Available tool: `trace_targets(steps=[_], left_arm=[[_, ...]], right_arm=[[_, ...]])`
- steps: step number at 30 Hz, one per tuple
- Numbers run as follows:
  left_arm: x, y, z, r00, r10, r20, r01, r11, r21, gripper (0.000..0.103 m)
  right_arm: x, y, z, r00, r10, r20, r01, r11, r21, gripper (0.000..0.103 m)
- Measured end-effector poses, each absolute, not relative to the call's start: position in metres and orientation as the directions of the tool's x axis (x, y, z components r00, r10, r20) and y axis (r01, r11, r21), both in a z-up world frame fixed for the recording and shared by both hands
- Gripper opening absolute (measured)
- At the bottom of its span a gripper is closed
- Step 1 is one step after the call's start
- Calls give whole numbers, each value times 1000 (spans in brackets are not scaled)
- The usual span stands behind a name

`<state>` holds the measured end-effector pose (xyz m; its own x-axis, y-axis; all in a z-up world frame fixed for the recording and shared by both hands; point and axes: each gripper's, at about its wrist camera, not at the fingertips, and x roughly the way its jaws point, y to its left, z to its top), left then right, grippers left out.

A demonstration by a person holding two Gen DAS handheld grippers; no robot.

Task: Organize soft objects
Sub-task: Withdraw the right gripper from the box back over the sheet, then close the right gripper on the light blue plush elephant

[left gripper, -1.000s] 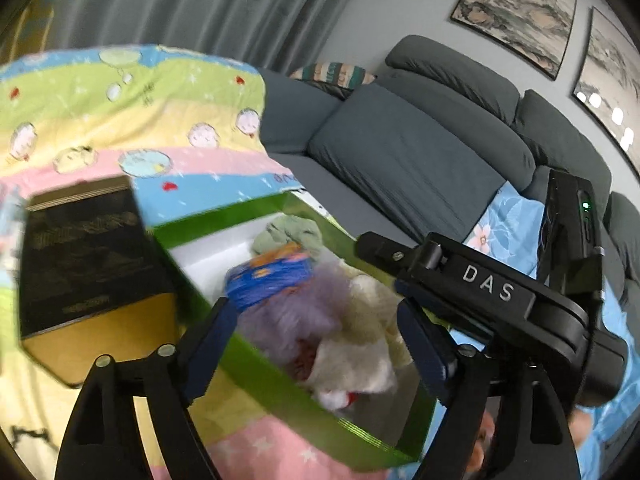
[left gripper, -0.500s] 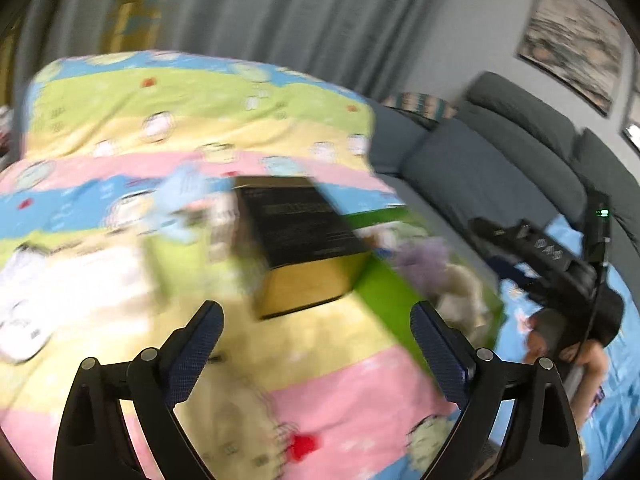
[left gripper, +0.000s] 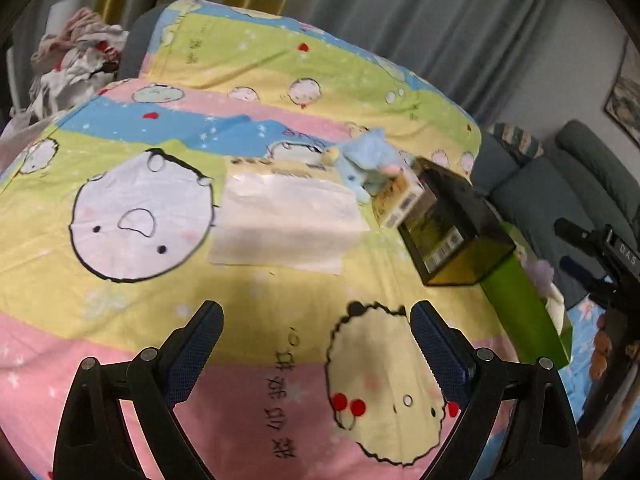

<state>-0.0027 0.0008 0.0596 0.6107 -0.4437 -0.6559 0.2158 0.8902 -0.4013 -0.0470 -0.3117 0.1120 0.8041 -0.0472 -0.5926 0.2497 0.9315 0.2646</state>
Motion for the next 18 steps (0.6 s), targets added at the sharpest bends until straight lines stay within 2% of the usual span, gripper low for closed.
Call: trace_targets(steps=[4,6,11,15,18], left_arm=[[0,19,59,617,-434,-657,172,889,-425,95],[-1,26,59,620,-420,-663,144,891,-430,95],[4,41,54,602,-400,-691,90,894,-439,95],[8,55,52,614,-369,-697,39,897,-440,95],[11,60,50,597,-374,-709,28,893,-448,95]], right_arm=[[-13,-276,115,765,112,-634,137,934,331,84],[11,-253,122,736,116,-667,113,950,290,84],[89,-194,134,685,60,-726,47,991,127,84],[161,-173,118,615,-80,-785,86,996,-35,83],[196,-180,99,539,-117,-834,117,991,-63,80]])
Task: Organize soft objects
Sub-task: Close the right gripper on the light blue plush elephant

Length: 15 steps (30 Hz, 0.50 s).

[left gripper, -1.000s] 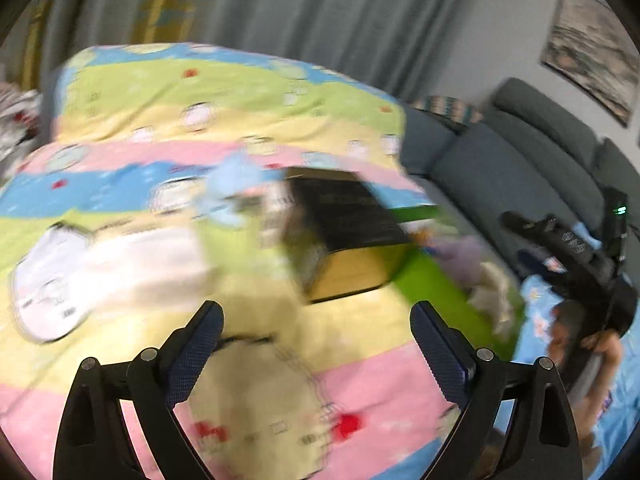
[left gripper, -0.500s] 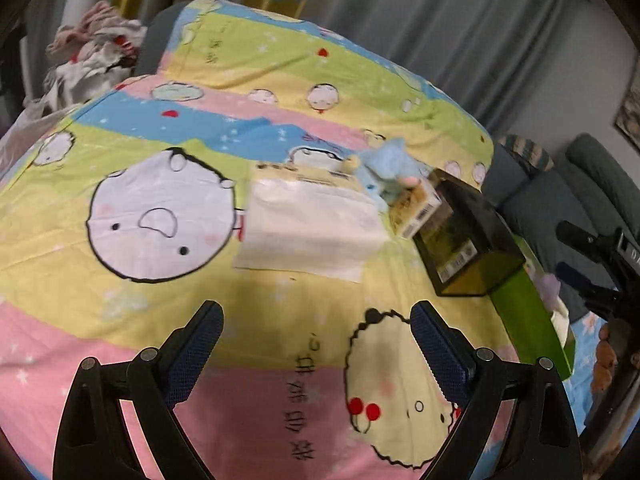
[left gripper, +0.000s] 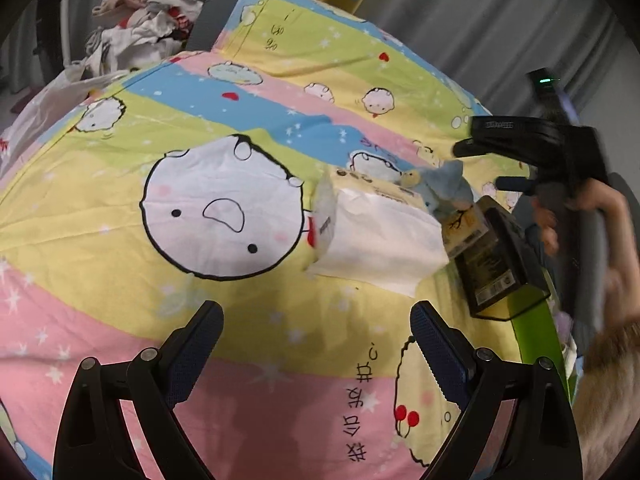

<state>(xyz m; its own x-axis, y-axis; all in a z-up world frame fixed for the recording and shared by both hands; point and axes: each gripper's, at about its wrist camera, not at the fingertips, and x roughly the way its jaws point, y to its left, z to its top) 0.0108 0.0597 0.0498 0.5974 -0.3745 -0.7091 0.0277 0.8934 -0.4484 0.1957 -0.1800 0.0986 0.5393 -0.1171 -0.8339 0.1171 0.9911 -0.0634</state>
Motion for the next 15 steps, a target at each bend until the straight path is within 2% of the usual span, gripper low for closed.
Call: trace_targets(steps=[4,9,11,15], left_arm=[[14,61,50,588,-391,-708,31,886,-463,95],[17,62,48,568,-405,-716,26,879,-477,95],[17,62,49,564,-411,-716,35,879,-476,95],[15,69,51,588,-390,-709,11,880,-475,95]], right_arm=[[227,-195,77,467,-123,-876,167,985,-49,80],[242,-190,54,417,-81,-905,136,990,-26,78],[239,-185,52,462,-119,-879,123,990,-69,70],[230,-185,58,488,-109,-866,135,990,-49,60]])
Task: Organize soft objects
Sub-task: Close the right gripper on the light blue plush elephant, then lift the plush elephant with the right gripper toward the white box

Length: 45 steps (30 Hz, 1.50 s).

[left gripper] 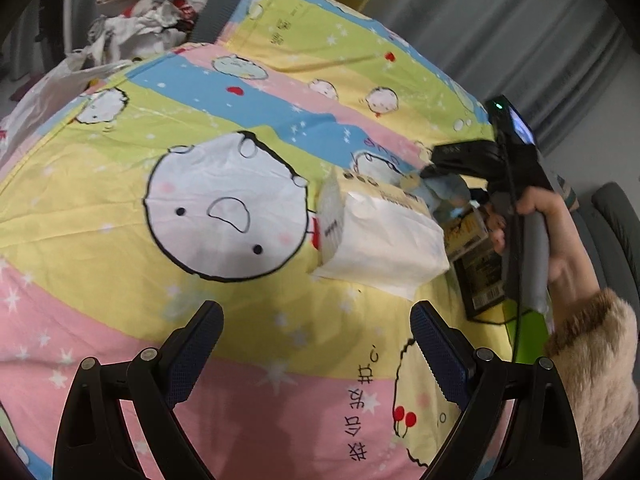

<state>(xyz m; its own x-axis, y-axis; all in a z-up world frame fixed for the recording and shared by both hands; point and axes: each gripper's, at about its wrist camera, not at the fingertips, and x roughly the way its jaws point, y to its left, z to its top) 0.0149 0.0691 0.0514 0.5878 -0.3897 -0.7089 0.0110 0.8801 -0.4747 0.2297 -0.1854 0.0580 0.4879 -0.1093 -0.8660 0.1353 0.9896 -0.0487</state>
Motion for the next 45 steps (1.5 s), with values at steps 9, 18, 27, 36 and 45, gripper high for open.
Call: trace_targets(steps=[9,18,27,36,45], left_arm=[[10,67,55,601,-371,-708,8,888,-459,95],[6,59,55,603,-359,-713,24,901,-433,95],[1,47,50,583,-371,-723,49,904,-424,95],[-6,23,48,529,-547,-649,179,819,-545,95],[-7,-10,36,475,-583,-659,255,808,-531,95]], right_arm=[[157,-187,116,621,100,-777,53,984,170,59],[21,-192,112,678,360,-640,-96,907,409,63],[3,-186,40,570,369,-734,-66,911,407,62],[-12,-227,69,679,332,-655,-13,897,441,85],[4,-207,56,645,433,-629,-73,855,514,86]])
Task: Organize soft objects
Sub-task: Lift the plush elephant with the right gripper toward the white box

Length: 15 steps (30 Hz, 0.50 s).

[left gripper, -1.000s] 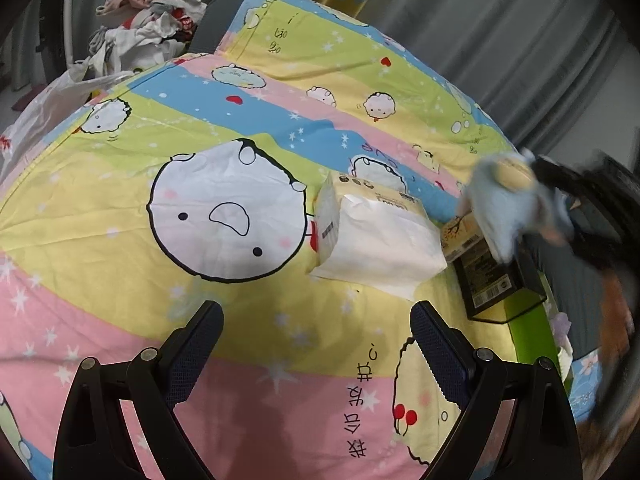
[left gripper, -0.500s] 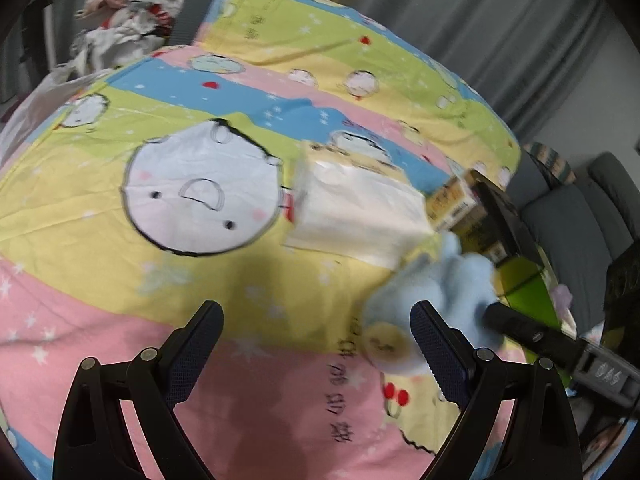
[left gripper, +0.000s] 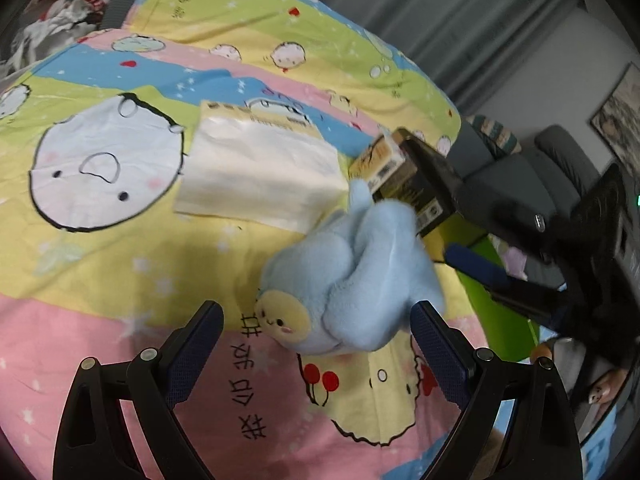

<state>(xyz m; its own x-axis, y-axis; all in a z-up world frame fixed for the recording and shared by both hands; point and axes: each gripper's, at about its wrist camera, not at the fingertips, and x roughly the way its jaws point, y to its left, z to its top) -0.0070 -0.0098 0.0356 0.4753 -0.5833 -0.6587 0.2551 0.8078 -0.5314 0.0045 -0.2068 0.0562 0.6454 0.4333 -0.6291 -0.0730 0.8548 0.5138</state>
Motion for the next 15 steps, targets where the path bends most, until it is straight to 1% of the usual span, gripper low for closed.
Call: trace_targets(steps=[4,5,8,9,10,11,12,15], left_arm=[[-2,-13,27,465,-606,-645,245,789,-564,95],[-1,-13,26,465,-611,-641,247,785,-569,95],[2,-13,22,458,-608,-649,250,788,-563,94],[3,-13,21,460,-603,-651,250,792,-557,88],[4,-15,19,457,-600,-657,256,796,-548,75],[5,-17,17,449,-600,-662,257,796,-548,69],[6,-20,14,433,-612,-661,260,788,-559,66],[5,-25,14,456,-601,-657,264,796,-545,65]], right_arm=[[27,-187,41,593,435,-678,-72,867,493,84],[35,-180,37,574,421,-702,-73,881,468,83],[43,-174,26,546,416,-727,-81,890,449,76],[43,-173,24,551,405,-729,-82,896,436,74],[43,-174,22,554,395,-732,-82,902,425,68],[42,-174,21,554,388,-737,-84,906,414,63],[42,-176,20,549,397,-735,-85,902,423,63],[40,-182,22,547,417,-726,-93,892,442,61]])
